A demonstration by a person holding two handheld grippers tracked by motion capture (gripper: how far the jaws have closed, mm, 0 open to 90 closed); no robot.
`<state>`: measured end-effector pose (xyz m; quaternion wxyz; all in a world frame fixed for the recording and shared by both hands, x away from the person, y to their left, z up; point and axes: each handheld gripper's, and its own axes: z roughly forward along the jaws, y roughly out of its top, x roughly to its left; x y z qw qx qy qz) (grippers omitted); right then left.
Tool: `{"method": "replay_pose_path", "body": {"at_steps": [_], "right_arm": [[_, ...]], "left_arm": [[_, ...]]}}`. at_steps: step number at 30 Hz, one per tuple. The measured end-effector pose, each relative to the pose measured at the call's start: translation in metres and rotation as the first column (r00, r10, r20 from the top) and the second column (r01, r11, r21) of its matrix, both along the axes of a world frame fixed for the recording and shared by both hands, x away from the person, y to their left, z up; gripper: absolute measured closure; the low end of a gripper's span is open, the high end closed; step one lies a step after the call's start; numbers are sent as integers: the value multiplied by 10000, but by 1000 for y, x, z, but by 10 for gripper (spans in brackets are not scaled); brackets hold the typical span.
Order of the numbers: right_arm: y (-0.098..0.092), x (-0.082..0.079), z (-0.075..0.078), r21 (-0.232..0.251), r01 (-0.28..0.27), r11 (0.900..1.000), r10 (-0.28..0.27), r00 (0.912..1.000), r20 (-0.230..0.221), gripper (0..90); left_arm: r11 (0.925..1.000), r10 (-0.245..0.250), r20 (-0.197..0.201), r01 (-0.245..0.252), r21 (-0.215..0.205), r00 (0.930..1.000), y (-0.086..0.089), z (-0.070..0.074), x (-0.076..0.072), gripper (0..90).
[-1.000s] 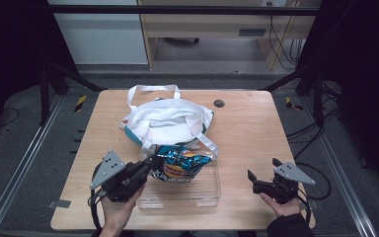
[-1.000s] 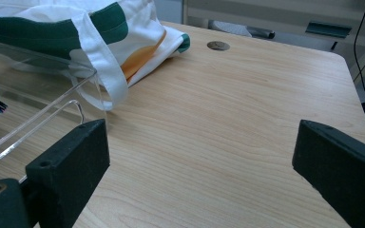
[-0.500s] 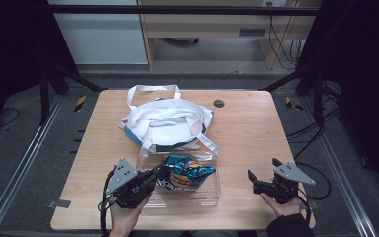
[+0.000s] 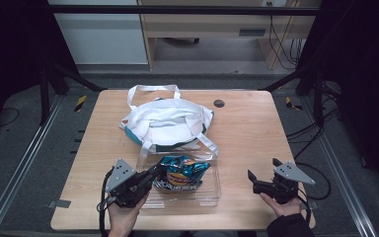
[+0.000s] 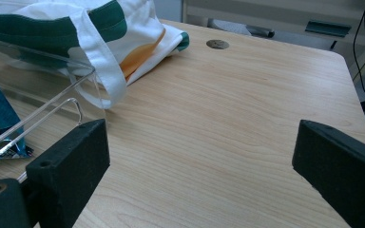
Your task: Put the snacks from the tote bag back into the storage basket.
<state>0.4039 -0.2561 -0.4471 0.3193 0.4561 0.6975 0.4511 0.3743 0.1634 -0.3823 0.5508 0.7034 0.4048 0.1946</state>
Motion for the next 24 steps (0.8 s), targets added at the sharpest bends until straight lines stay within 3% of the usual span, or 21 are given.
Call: {"method": "replay_pose_path", "body": {"at_steps": [14, 24], "right_arm": [[1, 1, 0, -37, -12, 10000, 12, 10000, -12, 54], [0, 2, -1, -90, 9, 10000, -10, 10000, -34, 53]], "left_arm": [[9990, 432, -215, -429, 118, 9988, 2, -2, 8, 886], [9984, 550, -290, -545, 176, 9981, 3, -1, 24, 884]]}}
